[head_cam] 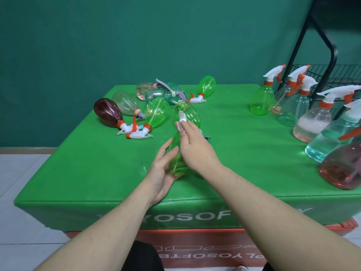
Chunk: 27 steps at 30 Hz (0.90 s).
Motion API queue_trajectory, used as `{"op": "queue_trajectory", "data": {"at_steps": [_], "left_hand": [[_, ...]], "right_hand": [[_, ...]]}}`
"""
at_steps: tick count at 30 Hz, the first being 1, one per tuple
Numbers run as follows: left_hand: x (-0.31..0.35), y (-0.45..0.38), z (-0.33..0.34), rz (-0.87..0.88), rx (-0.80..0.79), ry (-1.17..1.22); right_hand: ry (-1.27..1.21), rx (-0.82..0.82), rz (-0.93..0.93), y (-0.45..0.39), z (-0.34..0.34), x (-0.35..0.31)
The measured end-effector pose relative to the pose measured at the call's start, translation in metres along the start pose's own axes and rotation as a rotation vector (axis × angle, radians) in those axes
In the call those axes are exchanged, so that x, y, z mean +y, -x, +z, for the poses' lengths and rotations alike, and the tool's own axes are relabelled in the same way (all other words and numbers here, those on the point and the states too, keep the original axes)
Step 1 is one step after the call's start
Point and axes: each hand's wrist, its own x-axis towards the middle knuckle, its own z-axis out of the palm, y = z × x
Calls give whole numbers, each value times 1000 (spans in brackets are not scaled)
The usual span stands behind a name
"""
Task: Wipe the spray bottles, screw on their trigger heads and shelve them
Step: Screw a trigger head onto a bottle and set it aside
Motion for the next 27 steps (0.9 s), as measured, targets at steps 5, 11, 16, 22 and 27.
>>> {"op": "queue_trajectory", "data": {"at_steps": [5,11,16,22,27], "left_hand": [[1,0,-3,-25,-11,55],[5,5,2,-44,39,149],[6,7,6,-44,78,83],[2,0,-7,-62,36,104],[2,-1,-10,-62,36,218]], "right_hand": [[-11,26,24,2,4,-2],[53,126,-153,26,23,6],[152,215,-286,49,34,8],[177,78,-245,65,41,17],[93,57,-213,72,39,14]]}}
